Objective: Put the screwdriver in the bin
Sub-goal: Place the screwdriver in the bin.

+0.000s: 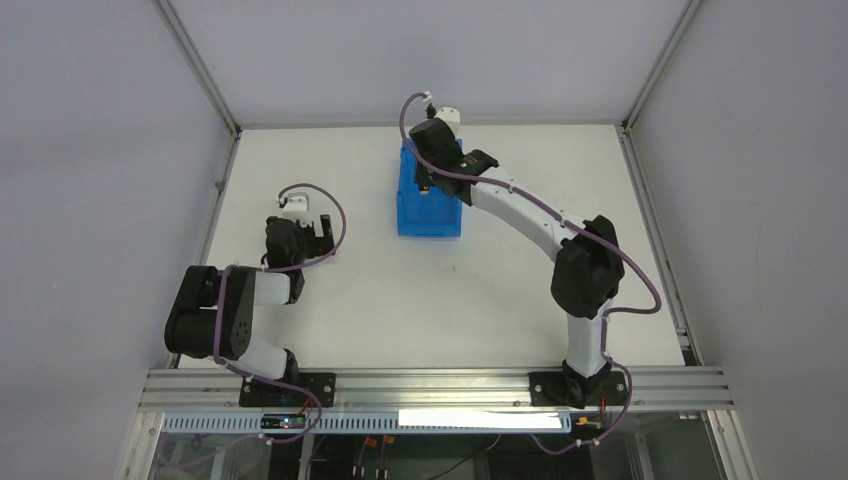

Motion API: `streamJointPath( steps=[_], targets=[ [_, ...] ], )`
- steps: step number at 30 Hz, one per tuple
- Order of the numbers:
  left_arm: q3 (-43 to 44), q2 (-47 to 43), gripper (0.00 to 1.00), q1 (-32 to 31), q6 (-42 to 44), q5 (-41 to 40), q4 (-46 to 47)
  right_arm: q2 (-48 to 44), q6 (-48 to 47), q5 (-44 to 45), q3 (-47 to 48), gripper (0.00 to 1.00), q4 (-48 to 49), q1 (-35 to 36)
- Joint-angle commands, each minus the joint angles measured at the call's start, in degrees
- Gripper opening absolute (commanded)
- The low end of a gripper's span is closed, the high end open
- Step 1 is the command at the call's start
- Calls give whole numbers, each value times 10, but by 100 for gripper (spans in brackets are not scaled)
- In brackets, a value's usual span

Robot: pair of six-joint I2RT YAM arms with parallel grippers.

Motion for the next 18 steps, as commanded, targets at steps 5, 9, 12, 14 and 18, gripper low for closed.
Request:
streamJointPath(
  steps=[5,9,12,14,18],
  targets=[
    [10,-5,100,7,-4,0,15,33,-6,10,-36,0,86,-2],
    [10,-6,100,7,-4,-1,15,74,-5,19,-45,0,96,-1],
    [10,-5,100,7,-4,0,16,91,-7,23,-51,0,109,-2],
    [10,-6,100,7,-5,0,15,107,-8,24,-52,0,113,-3],
    [10,-6,100,8,-4,-1,15,124,-3,30,-59,0,122,-6]
  ],
)
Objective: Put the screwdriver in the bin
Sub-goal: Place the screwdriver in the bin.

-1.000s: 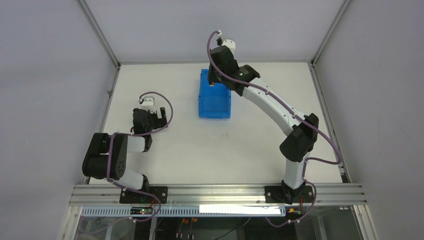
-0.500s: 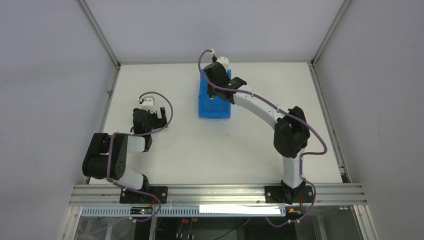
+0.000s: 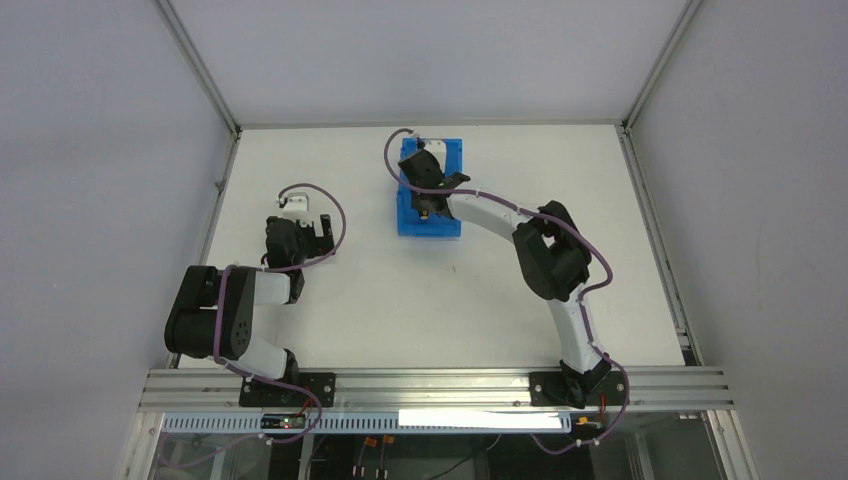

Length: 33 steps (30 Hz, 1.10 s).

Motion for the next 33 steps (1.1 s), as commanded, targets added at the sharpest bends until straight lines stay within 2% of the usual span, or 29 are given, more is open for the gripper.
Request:
streamJointPath(
  steps=[1,7,11,14,21,26,33],
  targets=[
    [10,-6,100,7,-4,-1,16,10,2,23,-10,0,43,-4],
    [10,-6,100,8,-4,-1,16,27,4,28,-22,2,45,-7],
    [10,-5,100,8,-5,-1,16,34,7,29,-28,14,45,-8],
    [10,-5,100,7,-4,-1,16,34,8,30,-31,28,46,-8],
    [10,-5,100,8,-4,-1,16,15,0,38,-29,53,42,-9],
    [10,-5,100,7,-4,0,16,-7,-8,43,-24,65,33,-9],
    [10,-6,100,7,-4,-1,16,-53,-26,45,-8,69,17,-8]
  ],
)
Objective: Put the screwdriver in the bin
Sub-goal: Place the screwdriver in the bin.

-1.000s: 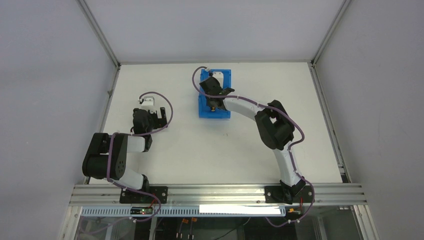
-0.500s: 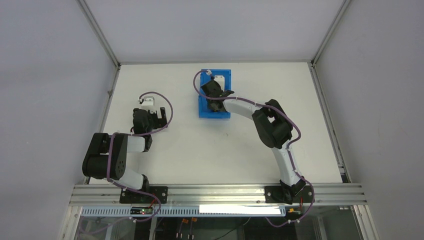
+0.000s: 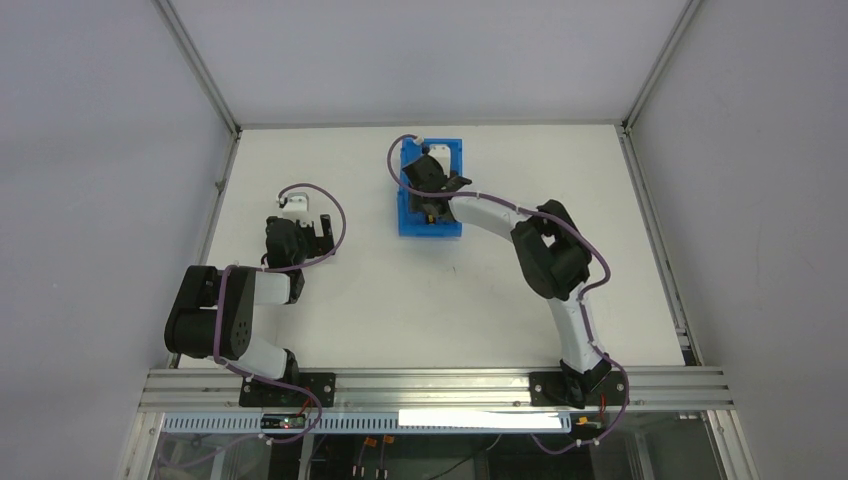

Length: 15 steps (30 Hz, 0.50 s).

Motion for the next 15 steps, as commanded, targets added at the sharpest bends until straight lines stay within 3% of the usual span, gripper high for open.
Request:
streamJointPath(
  steps=[1,12,15],
  targets=[
    [10,-6,100,7,-4,0,16,-81,-20,18,33,69,-6,-1],
    [10,-5,100,8,-4,-1,16,-149,-84,14,122,72,-61,-1],
    [10,-6,100,7,-4,-1,16,-166,-100,12,147,80,-72,-1]
  ],
)
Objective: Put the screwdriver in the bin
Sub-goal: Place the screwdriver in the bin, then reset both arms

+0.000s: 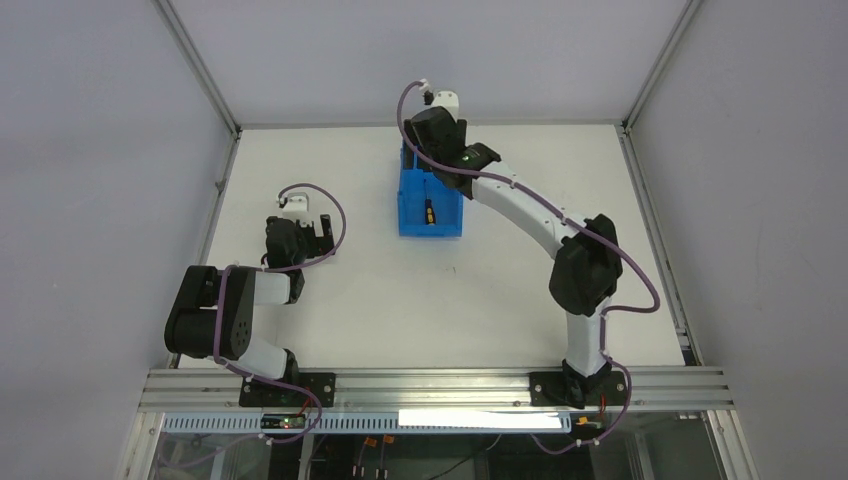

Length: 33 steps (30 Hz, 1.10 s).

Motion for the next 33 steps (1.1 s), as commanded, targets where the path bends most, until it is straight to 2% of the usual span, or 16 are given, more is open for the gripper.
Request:
streamJointPath(
  steps=[1,4,10,20,24,33],
  targets=[
    [10,-5,100,7,-4,-1,16,-57,-38,9,51,83,-21,-1],
    [10,-5,100,8,-4,0,16,-73,-49,8,70,99,-28,-1],
    [10,-6,100,7,-4,0,16,-107,-87,-8,62,99,-13,0],
    [10,-5,100,8,-4,-1,16,-191,-151,3,-62,99,87,-15],
    [10,-5,100,7,-4,-1,16,-244,-144,-48,-124,99,103,-67],
    [10,-5,100,7,-5,0,16,-341,-181,-163,-226,99,114,-238]
  ],
)
